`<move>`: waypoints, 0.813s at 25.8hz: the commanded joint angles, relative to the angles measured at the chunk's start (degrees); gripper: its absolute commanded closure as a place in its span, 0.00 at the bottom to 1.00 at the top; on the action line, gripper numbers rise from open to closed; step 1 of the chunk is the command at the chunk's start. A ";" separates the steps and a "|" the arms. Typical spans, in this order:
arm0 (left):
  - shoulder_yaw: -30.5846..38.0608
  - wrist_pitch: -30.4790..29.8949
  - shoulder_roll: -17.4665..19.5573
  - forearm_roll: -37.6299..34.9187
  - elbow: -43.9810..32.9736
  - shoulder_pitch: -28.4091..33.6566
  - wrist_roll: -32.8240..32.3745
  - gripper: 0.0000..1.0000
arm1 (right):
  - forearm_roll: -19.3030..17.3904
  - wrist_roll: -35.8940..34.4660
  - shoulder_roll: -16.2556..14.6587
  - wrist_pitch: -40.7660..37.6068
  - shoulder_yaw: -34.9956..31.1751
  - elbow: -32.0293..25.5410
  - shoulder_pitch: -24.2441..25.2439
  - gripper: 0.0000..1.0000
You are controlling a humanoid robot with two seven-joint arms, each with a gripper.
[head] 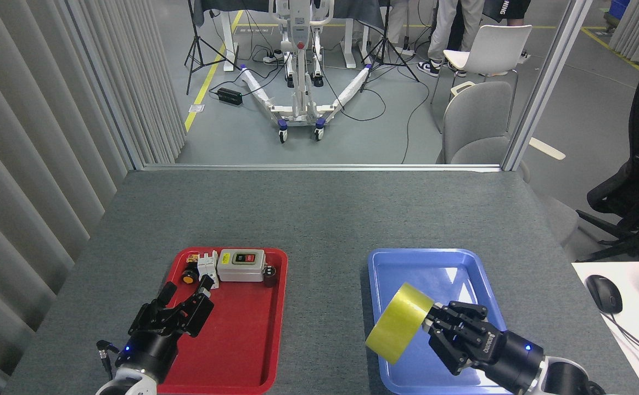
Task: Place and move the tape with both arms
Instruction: 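Release the left gripper and carry the tape over the blue tray with the right, then lower the tape into the blue tray and open the right gripper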
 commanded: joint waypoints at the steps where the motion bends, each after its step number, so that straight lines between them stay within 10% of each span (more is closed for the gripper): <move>1: 0.02 -0.12 1.67 -4.45 0.04 0.40 2.92 0.01 | -0.09 0.86 1.57 0.02 -7.73 0.33 1.00 0.69; 10: 0.11 6.47 1.76 -15.35 -4.53 5.14 4.67 0.03 | -0.09 6.22 1.39 0.46 -15.64 5.52 4.87 0.70; 21: -0.24 10.43 2.02 -28.80 -7.69 12.09 14.34 0.03 | -0.01 22.75 -1.24 25.95 -13.01 7.72 1.35 0.71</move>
